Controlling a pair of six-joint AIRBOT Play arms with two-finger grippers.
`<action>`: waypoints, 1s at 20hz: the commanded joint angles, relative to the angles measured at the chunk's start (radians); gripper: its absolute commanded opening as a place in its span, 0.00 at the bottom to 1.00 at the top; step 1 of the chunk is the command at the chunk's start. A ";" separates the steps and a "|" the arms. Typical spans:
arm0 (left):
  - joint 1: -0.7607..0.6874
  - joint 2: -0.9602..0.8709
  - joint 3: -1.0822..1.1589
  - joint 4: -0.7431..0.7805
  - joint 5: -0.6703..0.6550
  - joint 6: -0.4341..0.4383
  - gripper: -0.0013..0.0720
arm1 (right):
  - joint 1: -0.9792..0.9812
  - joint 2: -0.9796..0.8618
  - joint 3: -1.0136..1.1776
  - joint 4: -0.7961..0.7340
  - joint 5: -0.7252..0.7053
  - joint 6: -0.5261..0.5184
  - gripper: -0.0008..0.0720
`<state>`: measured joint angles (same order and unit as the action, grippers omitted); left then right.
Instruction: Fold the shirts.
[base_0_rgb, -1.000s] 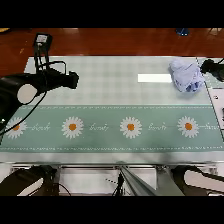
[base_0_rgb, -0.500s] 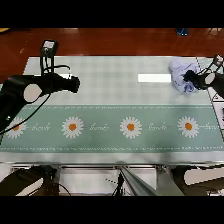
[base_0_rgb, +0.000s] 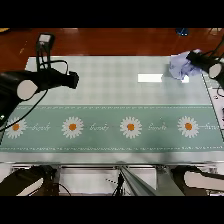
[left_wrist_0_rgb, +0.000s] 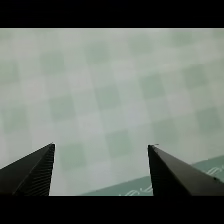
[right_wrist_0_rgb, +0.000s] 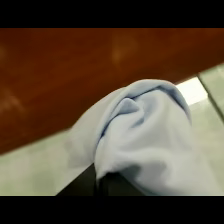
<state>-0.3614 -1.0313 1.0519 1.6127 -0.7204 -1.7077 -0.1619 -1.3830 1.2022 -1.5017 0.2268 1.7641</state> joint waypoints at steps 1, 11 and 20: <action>-0.001 0.066 0.106 -0.004 0.000 0.000 0.99 | 0.049 0.266 0.001 0.002 0.003 -0.113 0.04; 0.000 0.427 0.276 -0.154 -0.263 0.001 0.99 | 0.377 0.876 0.001 0.145 0.224 -0.119 0.04; 0.000 0.447 0.153 -0.156 -0.623 0.000 0.99 | 0.666 0.655 -0.011 0.282 0.798 -0.161 0.04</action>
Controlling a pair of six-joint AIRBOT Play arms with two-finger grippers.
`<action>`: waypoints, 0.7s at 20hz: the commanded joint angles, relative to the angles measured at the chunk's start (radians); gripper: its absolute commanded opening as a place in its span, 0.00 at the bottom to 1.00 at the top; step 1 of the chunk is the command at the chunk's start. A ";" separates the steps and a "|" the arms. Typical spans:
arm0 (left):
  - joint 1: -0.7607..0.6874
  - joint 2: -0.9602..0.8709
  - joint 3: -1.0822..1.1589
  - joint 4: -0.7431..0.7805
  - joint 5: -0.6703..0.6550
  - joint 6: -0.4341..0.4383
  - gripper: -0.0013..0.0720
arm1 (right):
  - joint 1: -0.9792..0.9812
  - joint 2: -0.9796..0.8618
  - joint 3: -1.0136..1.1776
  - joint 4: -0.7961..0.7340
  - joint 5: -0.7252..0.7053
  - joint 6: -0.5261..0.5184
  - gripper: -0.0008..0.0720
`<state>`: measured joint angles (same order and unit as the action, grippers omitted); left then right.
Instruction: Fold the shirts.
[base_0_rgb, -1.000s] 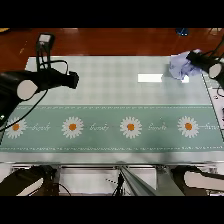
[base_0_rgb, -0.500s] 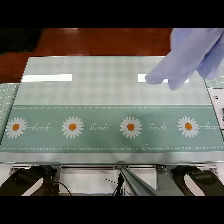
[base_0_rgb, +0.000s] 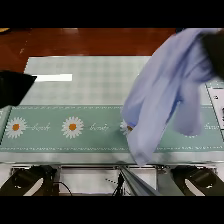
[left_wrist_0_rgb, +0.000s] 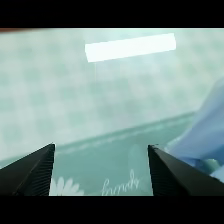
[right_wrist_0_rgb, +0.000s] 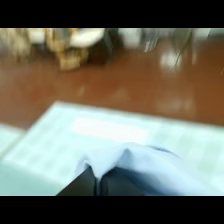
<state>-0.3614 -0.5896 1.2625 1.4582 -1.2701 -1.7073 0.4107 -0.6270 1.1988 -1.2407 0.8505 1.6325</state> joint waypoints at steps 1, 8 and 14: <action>0.000 0.005 -0.096 -0.002 -0.074 -0.001 0.99 | 0.130 -0.163 -0.013 0.008 0.154 -0.039 0.04; 0.000 -0.003 -0.417 -0.185 0.028 0.000 0.99 | 0.216 -0.599 -0.014 -0.108 0.067 -0.089 0.04; 0.000 -0.055 -0.598 -0.318 0.202 0.000 0.99 | 0.129 -0.563 0.000 -0.159 0.113 -0.128 0.78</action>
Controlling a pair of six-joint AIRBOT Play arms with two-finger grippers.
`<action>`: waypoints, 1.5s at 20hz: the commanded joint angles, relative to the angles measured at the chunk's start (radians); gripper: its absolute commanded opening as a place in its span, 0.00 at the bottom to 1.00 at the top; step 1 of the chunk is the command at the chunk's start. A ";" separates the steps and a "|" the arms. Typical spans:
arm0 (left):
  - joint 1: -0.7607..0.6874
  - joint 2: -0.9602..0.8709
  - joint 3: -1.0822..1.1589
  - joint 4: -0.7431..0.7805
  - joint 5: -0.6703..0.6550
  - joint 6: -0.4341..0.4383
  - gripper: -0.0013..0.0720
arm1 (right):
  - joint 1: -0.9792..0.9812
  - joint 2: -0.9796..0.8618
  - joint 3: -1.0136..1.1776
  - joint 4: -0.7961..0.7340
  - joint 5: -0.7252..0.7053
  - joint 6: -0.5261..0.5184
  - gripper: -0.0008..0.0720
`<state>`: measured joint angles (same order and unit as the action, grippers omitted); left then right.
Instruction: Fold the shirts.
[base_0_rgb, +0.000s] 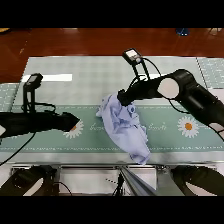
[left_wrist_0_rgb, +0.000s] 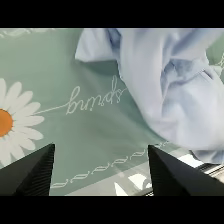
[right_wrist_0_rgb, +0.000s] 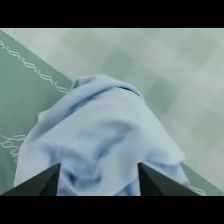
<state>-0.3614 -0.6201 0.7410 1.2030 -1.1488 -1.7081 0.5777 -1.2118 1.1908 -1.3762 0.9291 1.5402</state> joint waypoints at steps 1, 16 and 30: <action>0.000 -0.041 -0.088 -0.062 0.096 0.005 0.99 | -0.068 0.069 0.009 -0.045 0.056 -0.042 0.78; 0.001 -0.470 -0.087 -0.243 0.487 0.243 0.99 | -0.798 0.272 -0.418 0.252 0.365 -0.226 0.75; 0.000 -0.867 0.118 -0.579 0.370 0.557 0.96 | -0.798 0.273 -0.499 0.460 0.400 -0.263 0.75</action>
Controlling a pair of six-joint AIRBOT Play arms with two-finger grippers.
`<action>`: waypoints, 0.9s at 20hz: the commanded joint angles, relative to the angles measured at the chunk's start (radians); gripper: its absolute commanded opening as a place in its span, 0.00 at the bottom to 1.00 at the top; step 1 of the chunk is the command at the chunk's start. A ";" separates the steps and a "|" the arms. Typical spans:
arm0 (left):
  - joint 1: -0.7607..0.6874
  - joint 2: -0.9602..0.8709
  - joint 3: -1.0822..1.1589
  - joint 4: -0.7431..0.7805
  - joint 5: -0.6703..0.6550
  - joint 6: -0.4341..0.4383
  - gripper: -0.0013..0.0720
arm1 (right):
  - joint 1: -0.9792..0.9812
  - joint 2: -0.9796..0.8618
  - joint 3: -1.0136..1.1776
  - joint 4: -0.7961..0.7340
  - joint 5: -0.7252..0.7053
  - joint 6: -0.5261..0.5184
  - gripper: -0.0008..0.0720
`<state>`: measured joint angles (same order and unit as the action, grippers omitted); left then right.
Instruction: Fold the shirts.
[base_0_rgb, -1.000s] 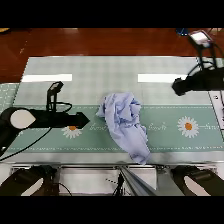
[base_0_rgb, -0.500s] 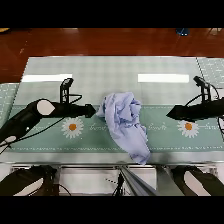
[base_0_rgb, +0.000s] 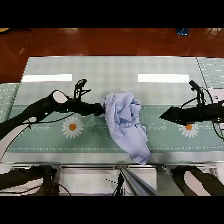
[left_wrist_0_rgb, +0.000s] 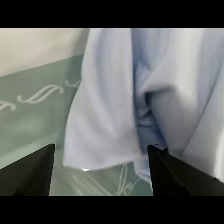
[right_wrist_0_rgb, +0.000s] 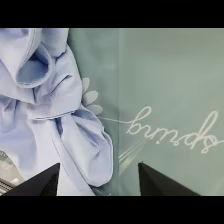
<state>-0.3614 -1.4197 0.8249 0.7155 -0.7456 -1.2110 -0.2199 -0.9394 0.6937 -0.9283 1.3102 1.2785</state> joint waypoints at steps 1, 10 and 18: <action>0.000 -0.082 0.048 -0.097 -0.039 0.059 0.96 | 0.000 0.000 -0.002 0.012 0.026 -0.002 0.75; 0.002 -0.119 0.081 -0.116 -0.152 0.061 0.05 | 0.002 0.002 -0.129 -0.071 0.070 -0.002 0.77; 0.002 -0.068 0.084 -0.113 -0.198 0.103 0.05 | 0.335 0.002 -0.311 0.115 -0.112 -0.012 0.78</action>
<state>-0.3603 -1.5059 0.9070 0.6025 -0.9298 -1.1152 -0.0124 -0.9379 0.4137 -0.8665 1.2861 1.2503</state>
